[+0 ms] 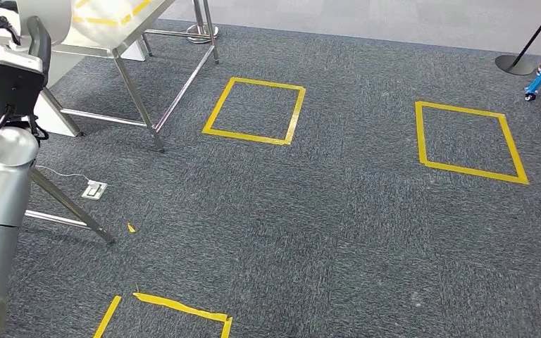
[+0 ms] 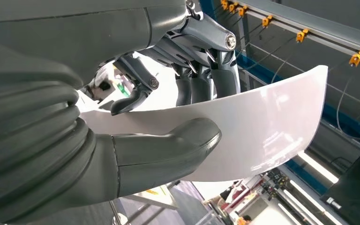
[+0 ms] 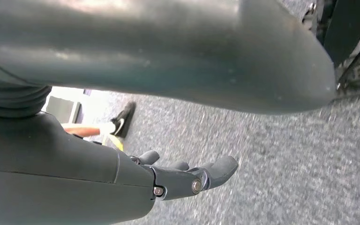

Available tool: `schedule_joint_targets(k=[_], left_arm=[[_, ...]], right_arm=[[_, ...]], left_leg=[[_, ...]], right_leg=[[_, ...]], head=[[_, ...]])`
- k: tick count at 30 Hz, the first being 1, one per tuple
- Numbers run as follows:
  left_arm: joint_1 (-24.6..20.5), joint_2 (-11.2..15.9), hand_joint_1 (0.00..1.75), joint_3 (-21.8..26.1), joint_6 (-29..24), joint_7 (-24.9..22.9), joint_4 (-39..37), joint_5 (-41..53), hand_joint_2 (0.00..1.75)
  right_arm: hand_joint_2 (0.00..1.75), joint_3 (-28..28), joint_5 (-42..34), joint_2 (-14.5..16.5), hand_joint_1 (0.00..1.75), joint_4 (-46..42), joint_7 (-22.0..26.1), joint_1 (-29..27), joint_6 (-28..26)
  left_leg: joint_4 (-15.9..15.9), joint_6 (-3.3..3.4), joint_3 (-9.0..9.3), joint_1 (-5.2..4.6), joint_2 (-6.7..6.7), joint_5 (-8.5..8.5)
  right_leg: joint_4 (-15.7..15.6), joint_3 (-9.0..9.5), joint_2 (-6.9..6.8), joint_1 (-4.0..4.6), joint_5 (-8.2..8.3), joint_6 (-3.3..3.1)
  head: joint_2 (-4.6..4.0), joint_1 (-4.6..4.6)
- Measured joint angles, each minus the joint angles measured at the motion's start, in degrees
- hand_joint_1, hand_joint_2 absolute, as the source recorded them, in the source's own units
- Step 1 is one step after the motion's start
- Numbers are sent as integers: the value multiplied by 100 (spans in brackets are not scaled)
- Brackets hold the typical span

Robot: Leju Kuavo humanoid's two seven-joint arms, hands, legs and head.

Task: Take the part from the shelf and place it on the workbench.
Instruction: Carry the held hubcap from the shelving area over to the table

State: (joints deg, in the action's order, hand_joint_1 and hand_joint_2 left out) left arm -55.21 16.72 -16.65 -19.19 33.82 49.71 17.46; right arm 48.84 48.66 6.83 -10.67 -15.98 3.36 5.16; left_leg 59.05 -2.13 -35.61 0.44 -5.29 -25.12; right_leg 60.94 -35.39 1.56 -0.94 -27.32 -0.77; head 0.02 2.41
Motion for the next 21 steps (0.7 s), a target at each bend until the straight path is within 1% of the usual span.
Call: schedule_joint_targets(k=[1, 2, 3, 4, 5, 6, 7, 8, 9, 10, 11, 12, 13, 14, 15, 16, 17, 18, 19, 20, 21], left_arm=[[3, 31, 175, 0, 0, -2, 3, -8, 175], [4, 67, 175, 1, 0, -8, 8, -13, 175], [6, 96, 175, 1, -2, -15, 17, -18, 175], [14, 113, 175, 2, -4, -25, 26, -23, 175], [29, 121, 175, 2, -8, -40, 33, -27, 175], [56, 125, 175, 2, -13, -57, 38, -30, 175], [86, 133, 175, 2, -15, -73, 39, -37, 175], [112, 144, 175, 2, -17, -87, 46, -43, 175], [128, 158, 175, 2, -17, -98, 59, -49, 175], [133, 174, 175, 2, -17, -106, 81, -53, 175], [128, 185, 175, 2, -17, -115, 107, -54, 175], [121, 194, 175, 2, -17, -121, 132, -54, 175], [116, 205, 175, 2, -17, -126, 152, -54, 175], [112, 215, 175, 2, -17, -130, 163, -54, 175], [113, 229, 175, 2, -17, -132, 175, -54, 175], [115, 245, 175, 2, -17, -135, 189, -54, 175], [110, 255, 175, 2, -18, -136, 203, -54, 175], [101, 259, 175, 2, -19, -139, 216, -54, 175], [96, 255, 175, 2, -19, -142, 226, -54, 175], [91, 244, 175, 1, -20, -145, 227, -52, 175], [95, 233, 175, 1, -20, -150, 226, -49, 175]], right_arm=[[0, 4, 9, -1, 0, 0, -3, 6, 0], [0, 8, 18, -1, 0, 0, -4, 10, 0], [0, 10, 27, -1, 0, 0, -4, 9, 0], [0, 12, 38, -1, 0, 0, -5, 3, 1], [0, 13, 49, -1, 0, 0, -8, -5, 4], [0, 14, 58, -1, 0, 0, -11, -11, 9], [0, 14, 65, -1, 0, 0, -16, -13, 16], [0, 14, 71, -1, 0, 0, -19, -13, 24], [0, 14, 78, -1, 0, 0, -21, -11, 32], [0, 14, 86, -1, 0, 0, -21, -9, 42], [0, 14, 94, -1, 0, 0, -21, -8, 51], [0, 14, 101, -1, 0, 0, -21, -6, 61], [0, 14, 105, 0, 0, 0, -21, -5, 70], [0, 14, 109, 1, 0, 0, -22, -3, 77], [0, 14, 111, 1, 0, 0, -25, 1, 81], [0, 14, 113, 2, 0, 0, -31, 6, 84], [0, 14, 114, 2, 0, 0, -36, 11, 85], [0, 14, 115, 3, 0, 0, -35, 15, 85], [0, 14, 115, 3, 0, 0, -32, 15, 85], [0, 14, 115, 3, 0, 0, -26, 11, 85], [0, 14, 115, 3, 0, 0, -21, 3, 85]], left_leg=[[9, -31, -13, 4, 34, -8], [91, -55, -58, 3, 119, -64], [288, -71, -154, -1, 231, -180], [599, -82, -295, -5, 351, -342], [983, -92, -479, -5, 419, -520], [1327, -98, -647, -4, 445, -645], [1527, -98, -748, -3, 456, -682], [1512, -90, -744, -4, 466, -613], [1262, -74, -620, -7, 489, -446], [866, -48, -416, -17, 564, -247], [473, -17, -207, -47, 660, -106], [176, 21, -50, -76, 735, -16], [22, 56, 29, -104, 779, 7], [-14, 85, 43, -128, 759, -11], [-27, 118, 39, -125, 703, 3], [-51, 146, 55, -111, 655, 17], [-80, 178, 77, -91, 612, 31], [-109, 208, 99, -67, 573, 45], [-125, 230, 115, -50, 535, 52], [-126, 245, 113, -45, 492, 53], [-120, 252, 107, -44, 441, 51]], right_leg=[[-21, 8, -38, 1, 14, -44], [-45, 18, -76, -2, 29, -87], [-68, 28, -115, -5, 40, -121], [-77, 33, -154, 3, 40, -145], [-79, 35, -199, 12, 35, -162], [-78, 36, -248, 21, 28, -172], [-77, 38, -295, 29, 20, -180], [-76, 44, -340, 36, 12, -184], [-76, 55, -384, 44, 1, -184], [-76, 71, -427, 52, -12, -179], [-72, 85, -470, 68, -29, -164], [-71, 97, -511, 79, -43, -144], [-72, 107, -552, 88, -53, -119], [-78, 116, -596, 93, -59, -92], [-89, 134, -641, 91, -64, -65], [-81, 148, -656, 86, -83, -33], [-16, 132, -599, 84, -133, -2], [150, 62, -498, 81, -231, 27], [434, -77, -371, 71, -371, 51], [802, -267, -263, 66, -531, 67], [1168, -468, -214, 59, -661, 80]], head=[[0, 2], [0, 13], [0, 24], [0, 35], [0, 45], [0, 44], [0, 45], [0, 45], [0, 46], [0, 46], [-1, 45], [-1, 43], [-1, 42], [0, 40], [0, 38], [0, 39], [0, 37], [0, 31], [0, 23], [0, 14], [0, 7]])
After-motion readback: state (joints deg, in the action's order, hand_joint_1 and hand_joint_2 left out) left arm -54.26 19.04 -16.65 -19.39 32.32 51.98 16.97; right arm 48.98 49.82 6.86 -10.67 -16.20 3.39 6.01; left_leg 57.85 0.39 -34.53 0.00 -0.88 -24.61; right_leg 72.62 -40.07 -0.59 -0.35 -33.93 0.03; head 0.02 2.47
